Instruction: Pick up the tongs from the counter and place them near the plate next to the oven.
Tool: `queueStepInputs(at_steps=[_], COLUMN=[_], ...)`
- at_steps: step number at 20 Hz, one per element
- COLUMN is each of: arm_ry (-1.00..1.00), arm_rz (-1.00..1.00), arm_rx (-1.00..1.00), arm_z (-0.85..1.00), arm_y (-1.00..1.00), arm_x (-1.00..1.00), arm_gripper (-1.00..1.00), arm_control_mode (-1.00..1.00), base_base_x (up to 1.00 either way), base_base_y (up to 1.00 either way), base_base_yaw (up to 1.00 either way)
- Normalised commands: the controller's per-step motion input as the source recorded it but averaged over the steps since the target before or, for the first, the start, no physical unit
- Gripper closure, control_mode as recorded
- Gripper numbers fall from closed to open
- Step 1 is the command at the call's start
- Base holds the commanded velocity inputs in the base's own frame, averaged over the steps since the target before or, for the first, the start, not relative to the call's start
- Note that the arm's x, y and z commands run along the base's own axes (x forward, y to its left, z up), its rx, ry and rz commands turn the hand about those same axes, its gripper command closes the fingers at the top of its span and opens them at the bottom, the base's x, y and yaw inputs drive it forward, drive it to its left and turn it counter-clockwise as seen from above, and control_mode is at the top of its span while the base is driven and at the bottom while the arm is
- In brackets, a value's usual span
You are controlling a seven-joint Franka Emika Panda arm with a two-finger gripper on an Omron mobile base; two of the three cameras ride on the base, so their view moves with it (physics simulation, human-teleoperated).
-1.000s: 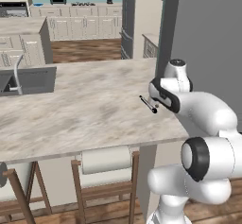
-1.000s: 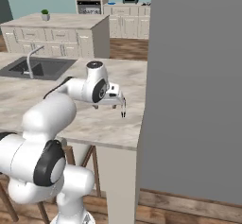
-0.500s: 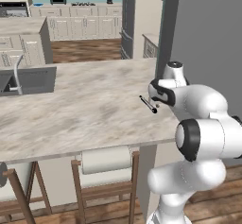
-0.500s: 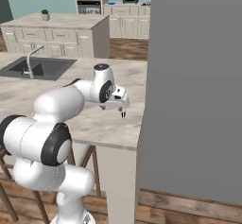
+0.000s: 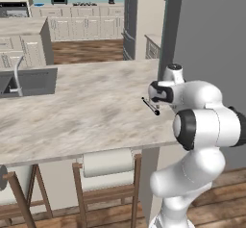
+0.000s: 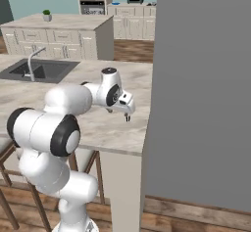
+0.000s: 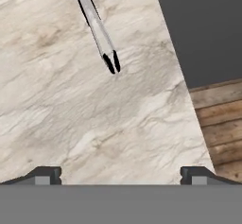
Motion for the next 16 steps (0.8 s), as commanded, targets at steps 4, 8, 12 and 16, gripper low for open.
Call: queueStepInputs(at_steps=[4,8,12,16], arm_ry=[0.0,0.0,0.0,0.0], arm_rz=[0.0,0.0,0.0,-0.01], arm_rx=[0.02,0.01,0.01,0.0], arm_z=[-0.28,-0.29,-0.28,-0.26], arm_y=[0.0,0.0,0.0,-0.01], arm_x=[0.41,0.4,0.4,0.4], arm_gripper=[-1.0,-1.0,-1.0,-1.0], arm_control_mode=[-1.0,-1.0,-1.0,-1.0], base_base_x=[0.0,0.0,0.0,0.0], base_base_y=[0.0,0.0,0.0,0.0], base_base_yaw=[0.0,0.0,0.0,0.0])
